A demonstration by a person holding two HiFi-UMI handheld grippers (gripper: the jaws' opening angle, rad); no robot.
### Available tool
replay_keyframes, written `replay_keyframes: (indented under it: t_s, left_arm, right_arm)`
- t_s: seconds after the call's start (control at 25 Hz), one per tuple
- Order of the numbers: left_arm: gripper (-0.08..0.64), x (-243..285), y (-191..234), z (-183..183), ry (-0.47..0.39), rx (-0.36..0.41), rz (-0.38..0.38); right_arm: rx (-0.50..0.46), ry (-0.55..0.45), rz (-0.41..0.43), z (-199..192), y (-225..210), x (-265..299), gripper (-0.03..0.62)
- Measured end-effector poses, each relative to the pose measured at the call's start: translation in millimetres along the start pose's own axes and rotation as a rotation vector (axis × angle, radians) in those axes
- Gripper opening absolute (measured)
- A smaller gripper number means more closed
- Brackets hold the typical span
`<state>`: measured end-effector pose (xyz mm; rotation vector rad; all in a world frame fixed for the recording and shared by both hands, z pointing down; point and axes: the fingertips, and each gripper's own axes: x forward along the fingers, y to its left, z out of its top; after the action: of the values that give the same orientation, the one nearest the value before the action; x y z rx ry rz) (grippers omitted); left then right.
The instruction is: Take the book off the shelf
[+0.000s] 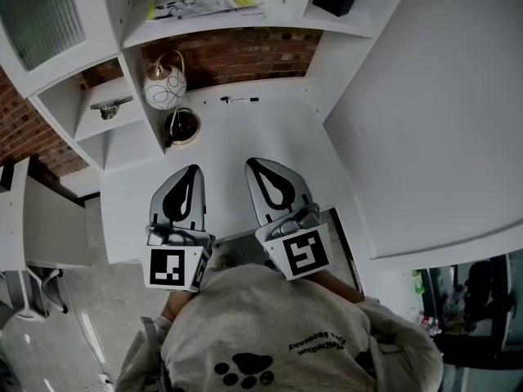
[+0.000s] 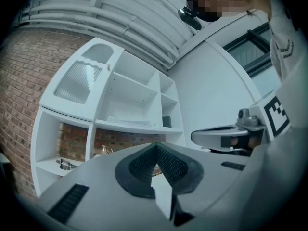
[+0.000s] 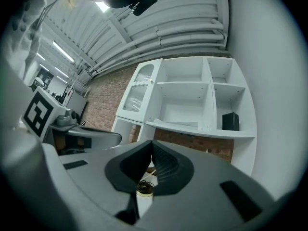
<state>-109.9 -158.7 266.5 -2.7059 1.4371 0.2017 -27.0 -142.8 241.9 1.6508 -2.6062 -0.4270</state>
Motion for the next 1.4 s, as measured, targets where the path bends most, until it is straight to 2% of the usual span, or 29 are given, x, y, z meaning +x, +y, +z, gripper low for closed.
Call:
replay_keyframes:
  t_s: [0.2,0.48,0.76,1.08,1.4]
  left_arm:
    - [0.009,25.3,10.9,-9.0,-0.005,0.005,-0.037]
    - [0.009,48.2,26.0,-16.0,0.015,0.008,-0.022]
    - [0.009,75.5,40.8,2.8,-0.028,0.029,-0.015]
    - [0.009,97.5,49.8,10.9,-0.012,0.031,0.018]
    - [0.009,111.2,43.4,15.8,-0.024,0.069,0.006]
  right_arm:
    - [0.017,0.024,-0.015,-16.4,-9.4,23.5,0.017]
    - [0.021,0.01,-0.001,-22.5,-18.9,49.8,0.017]
    - [0.021,-0.024,0.034,-12.9,-33.4,86.3,0.017]
    - [0.026,-0.041,0.067,-10.6,-46.3,110.3,0.017]
    - [-0.025,-0.057,0.093,-10.4,-54.6,117.1,0.017]
